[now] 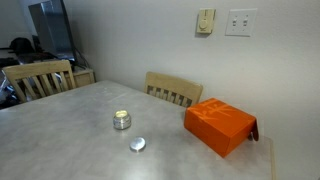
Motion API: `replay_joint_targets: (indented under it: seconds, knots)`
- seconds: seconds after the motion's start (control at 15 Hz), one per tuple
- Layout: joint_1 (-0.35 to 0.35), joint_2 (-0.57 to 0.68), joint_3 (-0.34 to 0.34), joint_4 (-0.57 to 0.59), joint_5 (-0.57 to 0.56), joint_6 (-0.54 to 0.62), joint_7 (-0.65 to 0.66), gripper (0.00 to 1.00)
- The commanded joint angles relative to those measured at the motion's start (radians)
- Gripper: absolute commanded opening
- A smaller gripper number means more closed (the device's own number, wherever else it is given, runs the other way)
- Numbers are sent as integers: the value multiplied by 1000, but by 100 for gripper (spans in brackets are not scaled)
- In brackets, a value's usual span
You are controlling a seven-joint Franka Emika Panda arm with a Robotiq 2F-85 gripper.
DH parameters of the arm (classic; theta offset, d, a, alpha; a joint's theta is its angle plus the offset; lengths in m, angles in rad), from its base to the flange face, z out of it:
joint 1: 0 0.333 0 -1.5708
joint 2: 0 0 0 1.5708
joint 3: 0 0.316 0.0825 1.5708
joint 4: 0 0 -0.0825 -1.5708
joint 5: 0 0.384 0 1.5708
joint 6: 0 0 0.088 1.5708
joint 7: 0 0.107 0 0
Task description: Place the lid on the silver jar
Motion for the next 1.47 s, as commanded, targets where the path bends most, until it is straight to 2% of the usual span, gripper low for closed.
replay_joint_targets:
  seconds: [0.0, 0.47, 0.53, 0.6, 0.73, 0.87, 0.93, 1.07, 1.13, 1.33, 1.4]
  knots:
    - [54, 97, 28, 69, -1, 21, -20, 100]
    - [245, 405, 74, 297, 42, 35, -176, 100]
    - [264, 460, 81, 340, 49, 10, -201, 100]
    - [236, 328, 83, 243, 30, 27, -138, 100]
    - [245, 379, 91, 270, 31, 28, -129, 100]
    - [241, 362, 88, 265, 31, 25, -129, 100]
    - [241, 347, 78, 238, 28, 76, -143, 100]
    - [264, 378, 62, 199, 68, 278, -148, 100]
    - [327, 420, 11, 209, 74, 358, -157, 100]
    - [425, 549, -40, 232, 165, 617, -180, 100]
    - [410, 613, -1, 235, 267, 706, -262, 100]
